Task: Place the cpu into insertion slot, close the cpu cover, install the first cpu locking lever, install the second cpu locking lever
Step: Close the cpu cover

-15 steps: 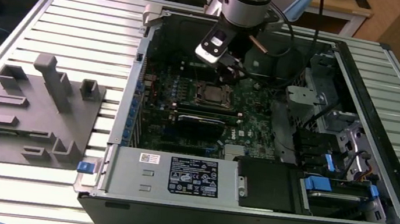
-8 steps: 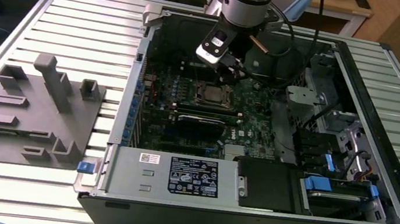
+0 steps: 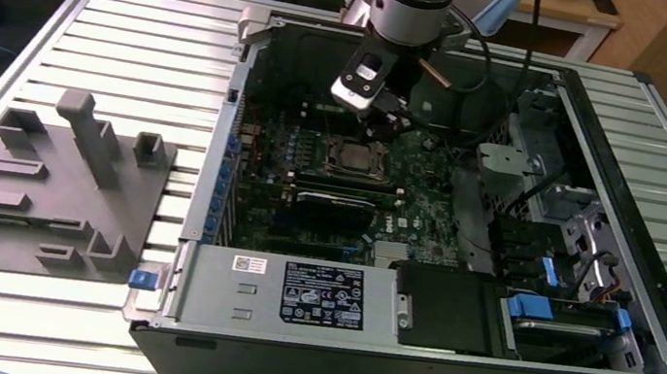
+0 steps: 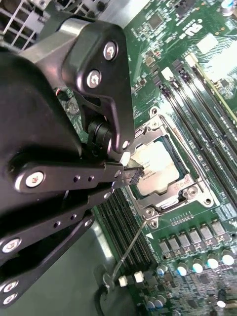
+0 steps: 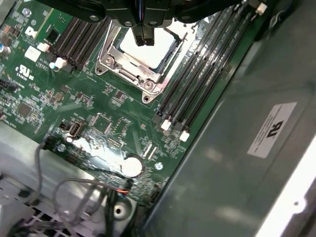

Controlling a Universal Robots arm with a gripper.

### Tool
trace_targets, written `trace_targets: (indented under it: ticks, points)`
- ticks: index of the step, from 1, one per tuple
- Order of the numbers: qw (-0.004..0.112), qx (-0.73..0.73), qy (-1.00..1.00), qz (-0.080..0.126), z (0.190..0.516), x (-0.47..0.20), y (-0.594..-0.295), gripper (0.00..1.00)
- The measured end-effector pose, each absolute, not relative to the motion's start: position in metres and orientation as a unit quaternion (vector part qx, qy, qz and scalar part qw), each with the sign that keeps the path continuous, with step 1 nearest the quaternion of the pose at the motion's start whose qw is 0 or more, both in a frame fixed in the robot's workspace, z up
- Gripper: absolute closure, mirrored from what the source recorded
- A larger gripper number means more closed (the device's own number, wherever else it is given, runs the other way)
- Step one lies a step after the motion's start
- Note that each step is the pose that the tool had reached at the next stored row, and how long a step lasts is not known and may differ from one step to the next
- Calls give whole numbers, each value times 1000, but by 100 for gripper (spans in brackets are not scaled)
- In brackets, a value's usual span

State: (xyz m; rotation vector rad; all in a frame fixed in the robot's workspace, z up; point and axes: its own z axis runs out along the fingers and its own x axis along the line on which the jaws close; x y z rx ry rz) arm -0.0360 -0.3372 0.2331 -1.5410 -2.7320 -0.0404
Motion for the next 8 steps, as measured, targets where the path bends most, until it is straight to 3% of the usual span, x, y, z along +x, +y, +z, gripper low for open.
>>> trace_targets:
  ticks: [8]
  points:
    - [3, -459, -888, -13, 233, -36, -337, 89]
